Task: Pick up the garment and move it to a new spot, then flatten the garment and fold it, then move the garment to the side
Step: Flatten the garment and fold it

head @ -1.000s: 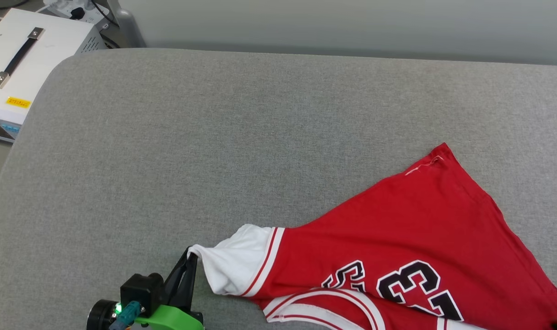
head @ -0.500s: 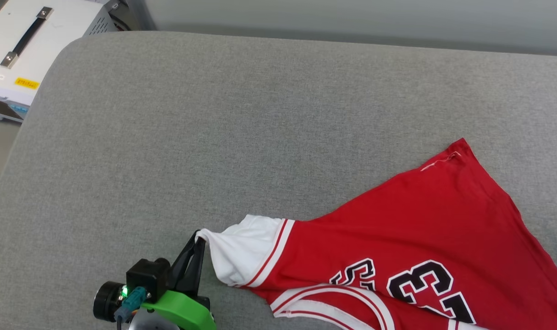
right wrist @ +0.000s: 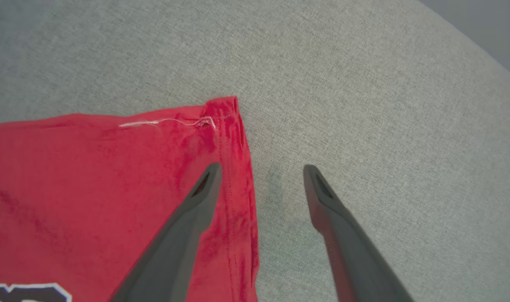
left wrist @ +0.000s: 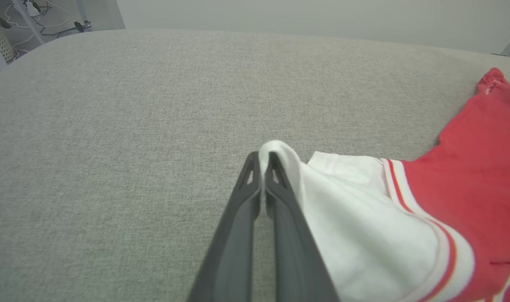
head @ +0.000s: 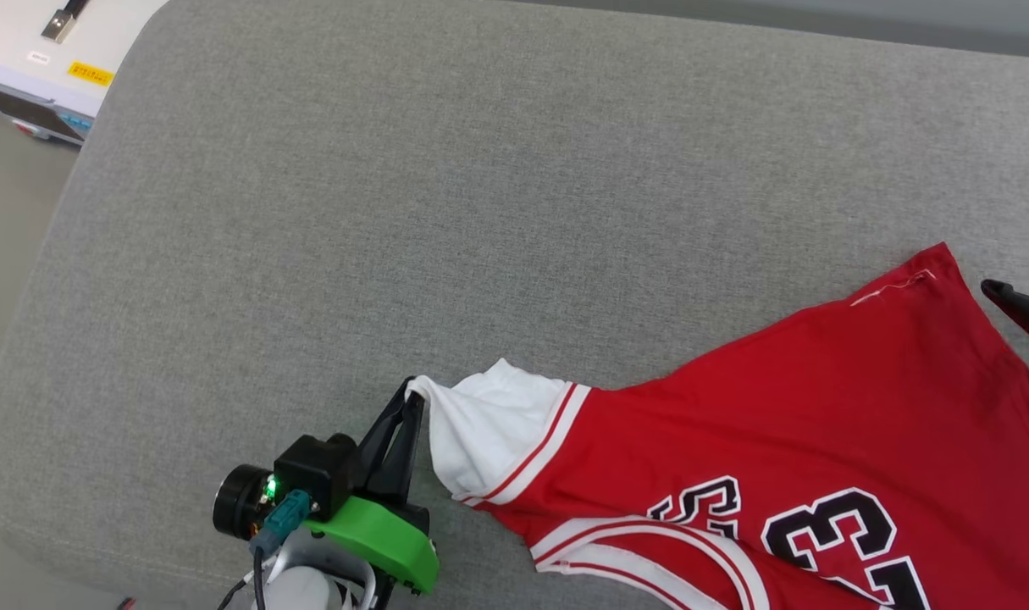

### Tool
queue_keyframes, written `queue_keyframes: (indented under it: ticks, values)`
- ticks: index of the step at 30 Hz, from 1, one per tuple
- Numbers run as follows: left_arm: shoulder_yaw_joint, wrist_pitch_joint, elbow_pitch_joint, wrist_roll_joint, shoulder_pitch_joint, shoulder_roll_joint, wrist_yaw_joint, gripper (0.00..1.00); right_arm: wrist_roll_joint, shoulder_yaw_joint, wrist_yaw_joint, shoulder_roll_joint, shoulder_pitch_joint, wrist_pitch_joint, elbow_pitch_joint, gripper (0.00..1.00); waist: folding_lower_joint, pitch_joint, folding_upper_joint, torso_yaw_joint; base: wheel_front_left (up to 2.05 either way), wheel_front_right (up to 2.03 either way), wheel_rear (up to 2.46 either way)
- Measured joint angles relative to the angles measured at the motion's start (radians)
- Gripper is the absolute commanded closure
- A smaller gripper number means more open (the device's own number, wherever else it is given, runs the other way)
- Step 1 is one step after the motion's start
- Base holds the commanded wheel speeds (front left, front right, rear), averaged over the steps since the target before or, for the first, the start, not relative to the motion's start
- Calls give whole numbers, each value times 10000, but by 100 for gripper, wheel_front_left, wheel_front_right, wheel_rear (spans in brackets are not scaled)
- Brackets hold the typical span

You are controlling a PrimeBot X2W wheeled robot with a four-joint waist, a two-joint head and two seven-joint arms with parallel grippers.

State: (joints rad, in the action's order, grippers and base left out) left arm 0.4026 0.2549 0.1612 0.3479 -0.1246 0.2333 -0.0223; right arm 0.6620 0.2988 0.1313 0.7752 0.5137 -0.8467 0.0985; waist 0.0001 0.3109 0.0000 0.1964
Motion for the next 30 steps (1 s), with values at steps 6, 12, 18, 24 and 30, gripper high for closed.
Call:
queue_keyframes:
  ticks: [6, 12, 18, 24, 30]
  values:
    - [92, 8, -38, -58, -272, -186, -58, 100, -10, 1210, 0, -215, 885, 77, 1325, 0, 0, 428, 0, 334, 0, 0, 0]
    - [79, 8, -35, -104, -373, -284, -92, 100, 38, 2366, -12, 56, 1127, 219, 2138, 0, 0, 710, 0, 635, 0, 0, 0]
    - [-42, 8, -19, -140, -367, -347, -94, 100, 520, 2800, -10, 198, 1249, 863, 2428, 100, 0, 687, 0, 648, 0, 0, 0]
    - [-194, 8, -46, -236, -321, -328, -102, 100, 1175, 3007, -8, -19, 1303, 2240, 2485, 100, 0, 283, 0, 422, 0, 0, 0]
    - [-201, 8, -265, -510, -338, 29, -297, 100, 1549, 2999, -2, 121, 1306, 3400, 1929, 100, 0, -298, 0, 158, 0, 0, 0]
